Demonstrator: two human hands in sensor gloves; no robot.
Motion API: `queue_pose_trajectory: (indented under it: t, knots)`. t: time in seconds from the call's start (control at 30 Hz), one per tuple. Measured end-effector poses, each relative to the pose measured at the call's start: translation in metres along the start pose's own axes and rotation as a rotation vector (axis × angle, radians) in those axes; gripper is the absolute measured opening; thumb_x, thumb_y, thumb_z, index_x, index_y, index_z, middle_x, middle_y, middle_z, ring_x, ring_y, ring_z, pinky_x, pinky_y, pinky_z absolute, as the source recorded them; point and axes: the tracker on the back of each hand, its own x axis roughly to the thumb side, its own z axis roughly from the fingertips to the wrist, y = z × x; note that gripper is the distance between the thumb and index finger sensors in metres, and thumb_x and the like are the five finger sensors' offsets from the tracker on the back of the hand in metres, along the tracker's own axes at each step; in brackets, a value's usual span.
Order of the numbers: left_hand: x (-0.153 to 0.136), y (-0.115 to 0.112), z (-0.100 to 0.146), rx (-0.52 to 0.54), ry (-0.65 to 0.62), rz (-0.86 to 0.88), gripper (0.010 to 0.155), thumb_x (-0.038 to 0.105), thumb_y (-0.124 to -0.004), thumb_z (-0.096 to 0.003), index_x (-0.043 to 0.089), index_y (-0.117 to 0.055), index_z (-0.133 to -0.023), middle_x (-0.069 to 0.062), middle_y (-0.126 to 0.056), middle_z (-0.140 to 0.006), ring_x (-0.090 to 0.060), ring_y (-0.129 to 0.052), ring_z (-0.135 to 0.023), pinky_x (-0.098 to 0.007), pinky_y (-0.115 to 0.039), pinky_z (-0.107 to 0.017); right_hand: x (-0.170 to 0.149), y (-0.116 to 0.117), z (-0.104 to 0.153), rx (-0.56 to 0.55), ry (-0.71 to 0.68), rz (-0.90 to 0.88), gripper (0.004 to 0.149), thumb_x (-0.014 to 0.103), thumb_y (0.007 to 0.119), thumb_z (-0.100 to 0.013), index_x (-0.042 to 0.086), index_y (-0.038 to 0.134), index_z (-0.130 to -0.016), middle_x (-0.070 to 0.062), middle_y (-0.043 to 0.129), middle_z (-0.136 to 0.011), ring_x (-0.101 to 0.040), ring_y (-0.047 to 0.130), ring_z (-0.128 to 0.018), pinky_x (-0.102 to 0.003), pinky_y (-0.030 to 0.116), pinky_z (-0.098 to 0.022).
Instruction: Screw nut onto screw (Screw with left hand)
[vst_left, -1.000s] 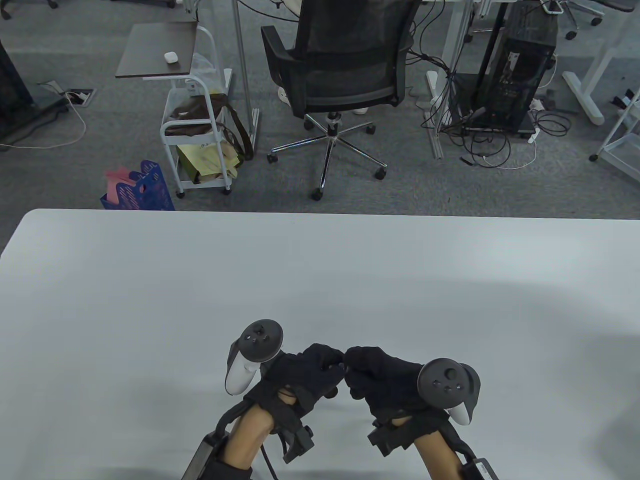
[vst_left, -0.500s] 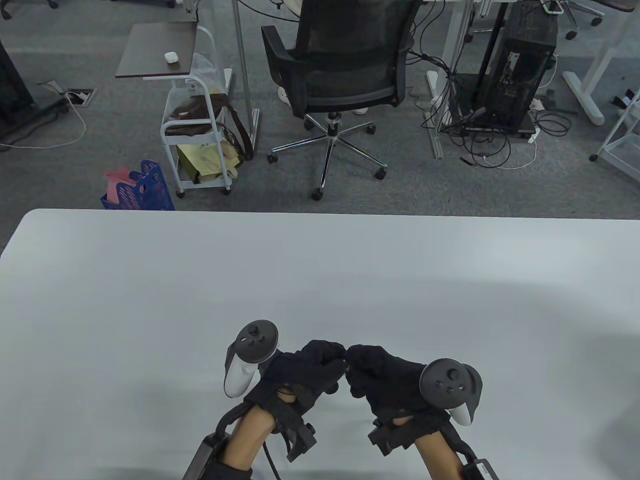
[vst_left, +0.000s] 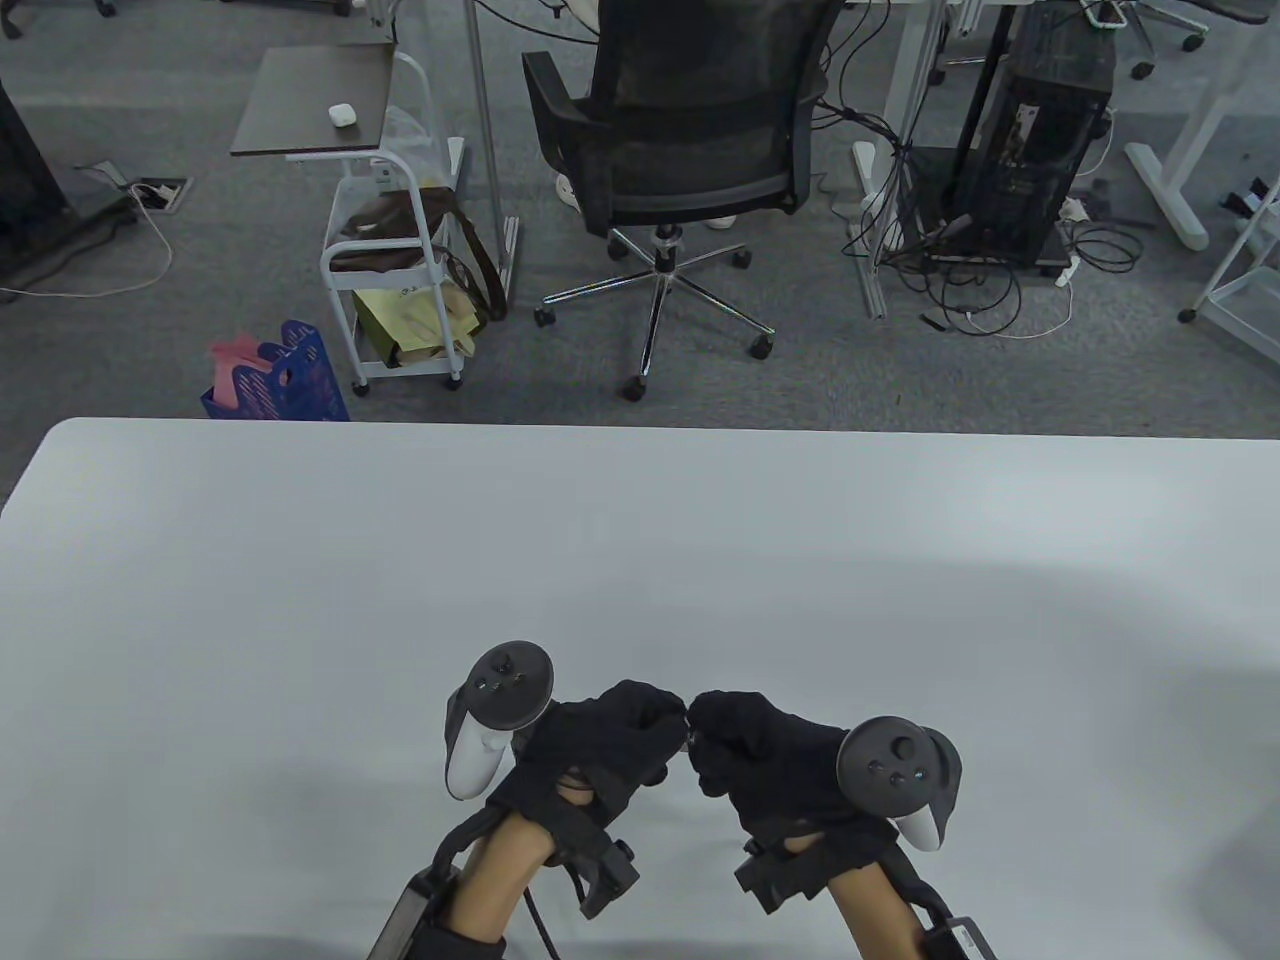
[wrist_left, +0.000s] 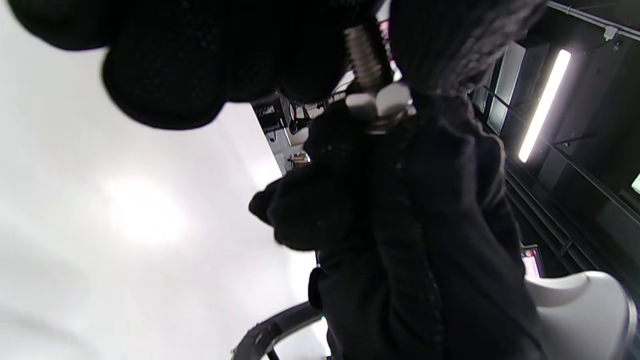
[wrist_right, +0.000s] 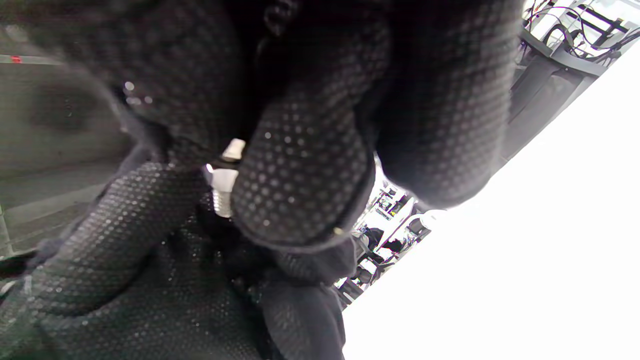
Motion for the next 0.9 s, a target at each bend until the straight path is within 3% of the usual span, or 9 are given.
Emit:
queue_pose_trajectory:
  t: [0.17, 0.27, 0.37, 0.4, 0.57, 0.67, 0.73, 0.8, 0.9]
  knots:
    - [0.0014, -0.001, -0.0007, -0.1, 0.0, 0.023, 0.055, 0.036, -0.078, -0.0441, 0.008, -0.067, -0.09, -0.025, -0.076, -0.084, -0.043, -0.089, -0.057, -0.061, -0.068, -0.049, -0.0001, 0.0011, -0.0002, 0.014, 0.002, -0.006, 0.045, 0.035, 0.093, -0.032, 0.022, 0.085, -0.075, -0.002, 0.103, -0.062, -0.007, 0.115, -0.029, -0.038, 0.101, -0.033]
    - [-0.0009, -0.0006, 0.0006, -0.102, 0.001, 0.056, 0.071, 0.049, -0.077, -0.044, 0.008, -0.057, -0.099, -0.027, -0.068, -0.091, -0.043, -0.086, -0.062, -0.06, -0.066, -0.051, 0.0002, 0.0001, -0.0002, 0.003, 0.0, -0.007, 0.045, 0.035, 0.093, -0.032, 0.022, 0.085, -0.075, -0.002, 0.103, -0.062, -0.007, 0.115, -0.03, -0.038, 0.101, -0.033]
    - [-0.0001, -0.0014, 0.0006, 0.017, 0.004, -0.016, 0.063, 0.046, -0.078, -0.0428, 0.005, -0.074, -0.09, -0.029, -0.08, -0.082, -0.045, -0.091, -0.053, -0.062, -0.069, -0.046, 0.0, -0.0007, -0.0001, -0.006, 0.0, -0.01, 0.045, 0.035, 0.093, -0.032, 0.022, 0.085, -0.075, -0.002, 0.103, -0.062, -0.007, 0.115, -0.03, -0.038, 0.101, -0.033]
    - [0.0011, -0.0022, -0.0004, 0.0, -0.011, -0.019, 0.057, 0.044, -0.077, -0.0432, 0.006, -0.078, -0.085, -0.028, -0.085, -0.078, -0.045, -0.093, -0.051, -0.062, -0.07, -0.045, -0.0002, -0.0007, -0.0002, -0.002, 0.0, 0.001, 0.046, 0.035, 0.093, -0.032, 0.022, 0.085, -0.075, -0.002, 0.103, -0.062, -0.007, 0.115, -0.03, -0.038, 0.101, -0.033]
    - [0.0061, -0.0025, 0.0005, -0.102, -0.016, 0.013, 0.056, 0.035, -0.077, -0.0445, 0.007, -0.065, -0.091, -0.025, -0.074, -0.085, -0.043, -0.088, -0.058, -0.06, -0.067, -0.049, 0.0017, -0.0003, 0.0, 0.0, -0.007, -0.009, 0.046, 0.035, 0.093, -0.032, 0.023, 0.085, -0.075, -0.002, 0.103, -0.063, -0.007, 0.115, -0.03, -0.038, 0.101, -0.034]
    - [0.004, -0.0008, 0.0024, -0.069, -0.02, 0.043, 0.07, 0.048, -0.075, -0.0445, 0.008, -0.057, -0.099, -0.027, -0.07, -0.09, -0.042, -0.087, -0.06, -0.06, -0.067, -0.05, 0.0018, -0.0004, 0.0001, -0.006, -0.005, -0.022, 0.045, 0.035, 0.093, -0.032, 0.023, 0.085, -0.075, -0.002, 0.103, -0.063, -0.007, 0.115, -0.03, -0.038, 0.101, -0.034]
    - [0.0037, -0.001, 0.0027, -0.002, -0.003, 0.001, 0.066, 0.046, -0.076, -0.0436, 0.005, -0.068, -0.094, -0.03, -0.078, -0.084, -0.045, -0.09, -0.055, -0.062, -0.068, -0.047, 0.0013, -0.0009, 0.0002, -0.012, -0.005, -0.02, 0.046, 0.035, 0.093, -0.032, 0.023, 0.085, -0.075, -0.002, 0.103, -0.063, -0.007, 0.115, -0.03, -0.038, 0.101, -0.034]
    - [0.0045, -0.0027, 0.0014, -0.011, -0.002, -0.02, 0.057, 0.043, -0.077, -0.0436, 0.004, -0.08, -0.085, -0.028, -0.088, -0.075, -0.046, -0.094, -0.049, -0.063, -0.071, -0.044, 0.0011, -0.0013, 0.0001, -0.014, -0.002, -0.016, 0.046, 0.035, 0.093, -0.032, 0.023, 0.085, -0.075, -0.002, 0.103, -0.063, -0.007, 0.115, -0.03, -0.038, 0.101, -0.034]
    - [0.0084, -0.004, 0.0018, -0.013, -0.004, -0.045, 0.055, 0.039, -0.076, -0.0436, 0.002, -0.078, -0.083, -0.028, -0.088, -0.072, -0.045, -0.094, -0.046, -0.062, -0.072, -0.042, 0.0005, 0.0006, -0.0002, 0.015, 0.011, -0.028, 0.046, 0.035, 0.093, -0.032, 0.022, 0.084, -0.076, -0.002, 0.102, -0.064, -0.008, 0.115, -0.031, -0.039, 0.1, -0.034]
